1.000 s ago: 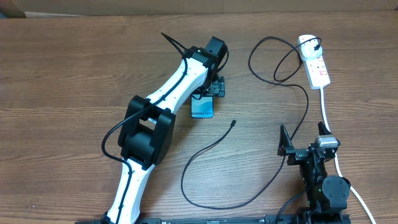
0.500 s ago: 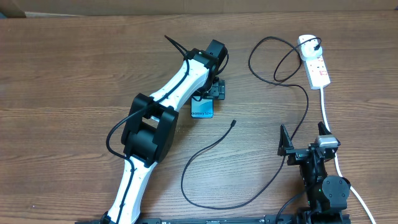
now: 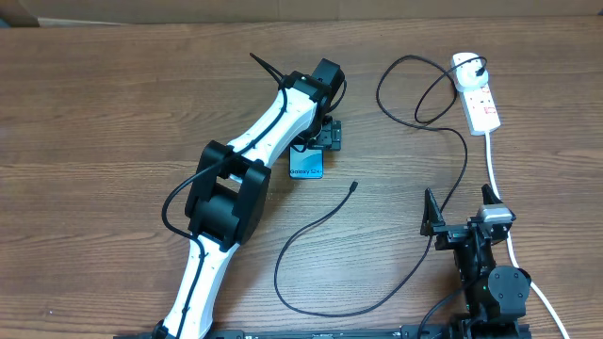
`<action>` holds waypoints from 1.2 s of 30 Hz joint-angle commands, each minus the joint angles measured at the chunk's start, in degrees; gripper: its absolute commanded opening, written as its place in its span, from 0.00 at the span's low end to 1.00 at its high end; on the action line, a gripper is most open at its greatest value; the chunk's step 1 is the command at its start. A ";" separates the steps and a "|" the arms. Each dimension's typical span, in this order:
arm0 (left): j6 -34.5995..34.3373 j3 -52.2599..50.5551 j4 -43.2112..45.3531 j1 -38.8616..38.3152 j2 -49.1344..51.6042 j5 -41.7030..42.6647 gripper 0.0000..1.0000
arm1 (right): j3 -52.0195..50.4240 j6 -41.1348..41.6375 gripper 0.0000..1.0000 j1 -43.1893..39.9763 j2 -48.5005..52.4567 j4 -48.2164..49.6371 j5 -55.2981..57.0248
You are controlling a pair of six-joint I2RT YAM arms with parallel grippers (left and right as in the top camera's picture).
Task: Plug charger to phone and switch on socket
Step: 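Close the left gripper on the phone's sides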
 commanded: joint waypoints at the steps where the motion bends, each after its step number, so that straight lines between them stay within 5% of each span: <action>1: 0.83 -1.25 -0.87 0.00 4.79 -0.70 1.00 | -0.59 -0.24 1.00 0.31 -0.52 0.31 0.48; 14: -3.26 -1.25 -1.31 0.11 4.79 -1.01 1.00 | -0.59 -0.24 1.00 0.31 -0.52 0.31 0.48; 21: -4.13 -1.25 -1.27 0.11 4.79 -1.18 0.89 | -0.59 -0.24 1.00 0.31 -0.52 0.31 0.48; 36: -4.11 -1.25 -1.75 0.11 4.81 -2.29 0.94 | -0.59 -0.24 1.00 0.31 -0.52 0.31 0.48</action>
